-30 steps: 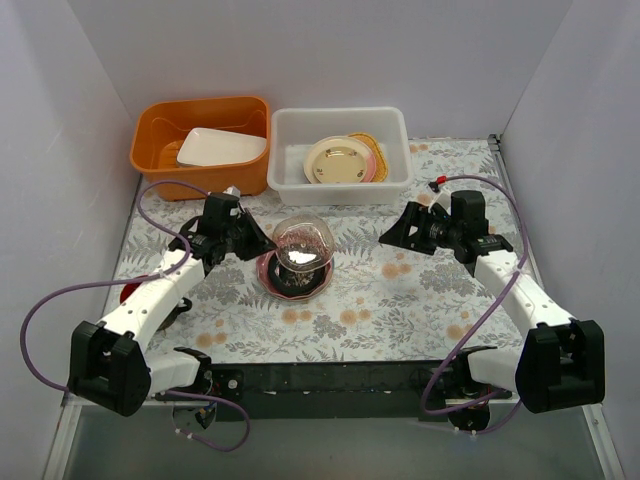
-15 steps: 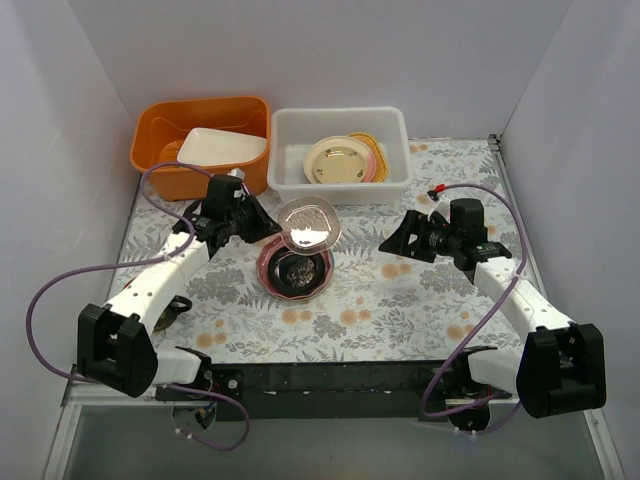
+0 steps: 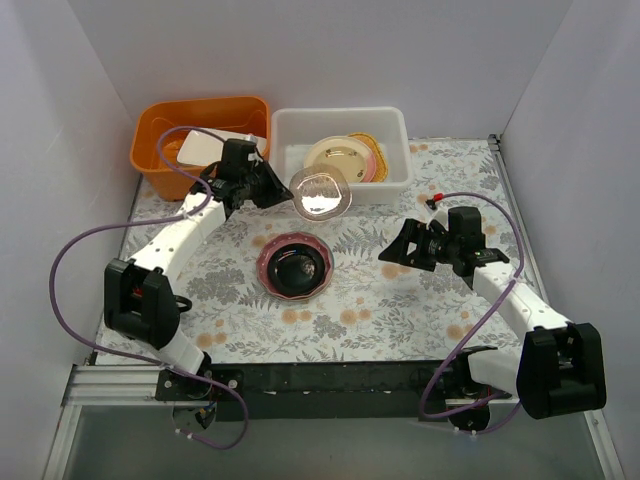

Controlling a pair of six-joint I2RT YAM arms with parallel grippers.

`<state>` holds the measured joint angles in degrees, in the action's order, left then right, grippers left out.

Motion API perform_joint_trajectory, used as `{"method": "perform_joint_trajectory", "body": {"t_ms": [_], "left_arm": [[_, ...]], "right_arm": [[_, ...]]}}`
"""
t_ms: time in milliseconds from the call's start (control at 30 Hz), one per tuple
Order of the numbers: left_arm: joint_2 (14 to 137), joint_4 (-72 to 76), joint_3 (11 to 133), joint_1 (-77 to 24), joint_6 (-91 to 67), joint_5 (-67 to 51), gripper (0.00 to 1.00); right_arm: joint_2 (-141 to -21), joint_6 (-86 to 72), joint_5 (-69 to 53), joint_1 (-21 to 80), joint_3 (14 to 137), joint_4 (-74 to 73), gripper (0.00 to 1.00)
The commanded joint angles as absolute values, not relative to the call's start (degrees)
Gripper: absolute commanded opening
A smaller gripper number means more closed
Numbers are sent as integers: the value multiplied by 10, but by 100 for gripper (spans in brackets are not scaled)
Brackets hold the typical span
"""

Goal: Place the plates into the plastic bin on the countertop
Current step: Place the plate in the plastic bin.

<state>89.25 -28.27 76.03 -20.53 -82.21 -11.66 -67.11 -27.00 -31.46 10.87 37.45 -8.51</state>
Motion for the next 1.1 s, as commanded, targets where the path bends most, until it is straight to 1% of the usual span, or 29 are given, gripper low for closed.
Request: {"method": "perform_joint_trajectory", "body": {"t_ms": [0,267,667,833,1067], "left_arm": [[941,-299,857,-208,-795,-122,0],[1032,-336,990,-208,-771,-120,0],[1158,-379,1199,-208,-767,-122,0],[1204,-392,1253,-207,-771,-123,0],[1235,-396,1288,-204,-779,-118,0]], "right_arm": [[-666,-261,-311,106,369,-64,91],[-656,-252,-303,106,341,-63,95],[-649,-251,-298,106,331,-71,95],[-647,-251,-296,107,330,-74,96],[-641,-249,-294,106,323,-79,95]]}}
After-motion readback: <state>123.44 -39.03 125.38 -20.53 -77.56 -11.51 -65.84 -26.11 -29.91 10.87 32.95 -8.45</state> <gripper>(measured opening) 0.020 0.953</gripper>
